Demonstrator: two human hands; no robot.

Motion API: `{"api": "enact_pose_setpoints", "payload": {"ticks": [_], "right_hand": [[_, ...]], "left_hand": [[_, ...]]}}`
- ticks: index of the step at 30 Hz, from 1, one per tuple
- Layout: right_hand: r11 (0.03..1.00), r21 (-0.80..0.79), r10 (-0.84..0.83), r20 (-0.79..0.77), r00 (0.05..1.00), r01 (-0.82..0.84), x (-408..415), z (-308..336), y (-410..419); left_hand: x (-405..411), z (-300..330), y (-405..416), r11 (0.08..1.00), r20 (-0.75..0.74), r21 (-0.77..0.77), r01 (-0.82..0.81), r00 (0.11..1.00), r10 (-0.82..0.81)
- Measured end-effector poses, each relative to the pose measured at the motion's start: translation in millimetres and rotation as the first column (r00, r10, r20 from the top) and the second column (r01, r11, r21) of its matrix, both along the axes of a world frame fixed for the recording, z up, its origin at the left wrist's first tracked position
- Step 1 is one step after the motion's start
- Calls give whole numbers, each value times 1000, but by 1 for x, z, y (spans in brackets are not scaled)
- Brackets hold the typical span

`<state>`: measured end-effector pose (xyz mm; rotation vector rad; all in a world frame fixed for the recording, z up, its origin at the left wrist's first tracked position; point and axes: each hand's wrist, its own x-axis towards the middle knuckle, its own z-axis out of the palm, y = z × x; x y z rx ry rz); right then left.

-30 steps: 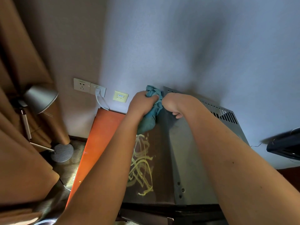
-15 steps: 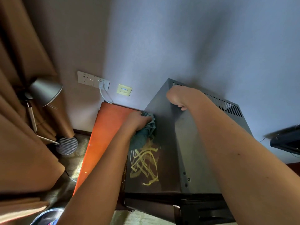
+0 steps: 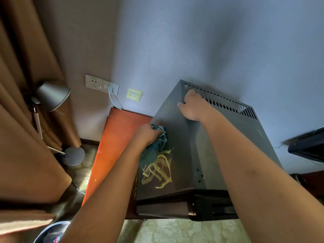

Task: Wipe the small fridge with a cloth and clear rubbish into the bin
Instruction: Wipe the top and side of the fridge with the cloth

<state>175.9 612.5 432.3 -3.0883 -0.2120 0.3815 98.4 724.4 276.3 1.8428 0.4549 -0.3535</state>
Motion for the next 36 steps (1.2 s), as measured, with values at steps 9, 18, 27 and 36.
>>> {"api": "enact_pose_setpoints", "payload": {"ticks": [9,18,27,36], "right_hand": [[945,311,52,174,983,-105,-37,-18,-26],[986,136,54,315,948,-101,-60,-6,-31],[989,147,-2,190,982,-26,-64,-16,-22],[996,87,13,192,981,-30,-60,-19,-22]], "left_hand": [[-13,58,-7,960,244,-264,-91,957,158],[-50,36,-11,996,134,63,61,989,-69],[-63,49,-17,988,310,-156,3,950,46],[-75,36,-12,991,125,-12,133,984,-131]]}}
